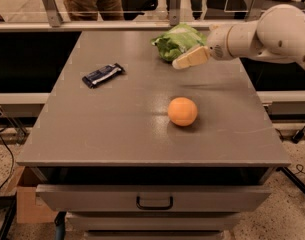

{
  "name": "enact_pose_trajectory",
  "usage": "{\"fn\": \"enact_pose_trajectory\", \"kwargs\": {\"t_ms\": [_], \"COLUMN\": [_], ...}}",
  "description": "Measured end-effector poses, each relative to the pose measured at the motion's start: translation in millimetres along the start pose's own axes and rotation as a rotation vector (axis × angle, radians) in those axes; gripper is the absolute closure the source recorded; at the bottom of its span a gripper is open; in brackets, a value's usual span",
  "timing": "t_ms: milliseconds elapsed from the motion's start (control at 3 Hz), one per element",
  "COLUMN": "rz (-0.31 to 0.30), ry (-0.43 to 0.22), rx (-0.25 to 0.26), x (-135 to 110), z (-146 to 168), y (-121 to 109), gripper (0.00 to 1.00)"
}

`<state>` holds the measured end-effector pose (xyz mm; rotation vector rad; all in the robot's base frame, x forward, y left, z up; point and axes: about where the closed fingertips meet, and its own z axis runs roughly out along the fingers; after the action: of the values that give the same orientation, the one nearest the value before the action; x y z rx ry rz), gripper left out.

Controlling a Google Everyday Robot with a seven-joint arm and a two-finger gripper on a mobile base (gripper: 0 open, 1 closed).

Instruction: Move green rice chip bag near orange

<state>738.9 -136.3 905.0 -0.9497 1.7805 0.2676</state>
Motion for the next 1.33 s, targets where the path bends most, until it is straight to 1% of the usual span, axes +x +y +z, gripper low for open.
{"fn": "enact_pose_trajectory", "kwargs": {"t_ms": [333, 667, 1000, 1333], "rz": [-0.002, -0.009, -0.018, -0.033], "ry": [-0.011, -0.008, 0.006, -0.006], "rx": [-0.029, -0.046, -0.019, -0.015], "x": [-7, -9, -6, -9], "z": [23, 44, 63, 74], "y": [8, 9, -4, -12], "gripper": [0.00, 0.00, 0.00, 0.27]}}
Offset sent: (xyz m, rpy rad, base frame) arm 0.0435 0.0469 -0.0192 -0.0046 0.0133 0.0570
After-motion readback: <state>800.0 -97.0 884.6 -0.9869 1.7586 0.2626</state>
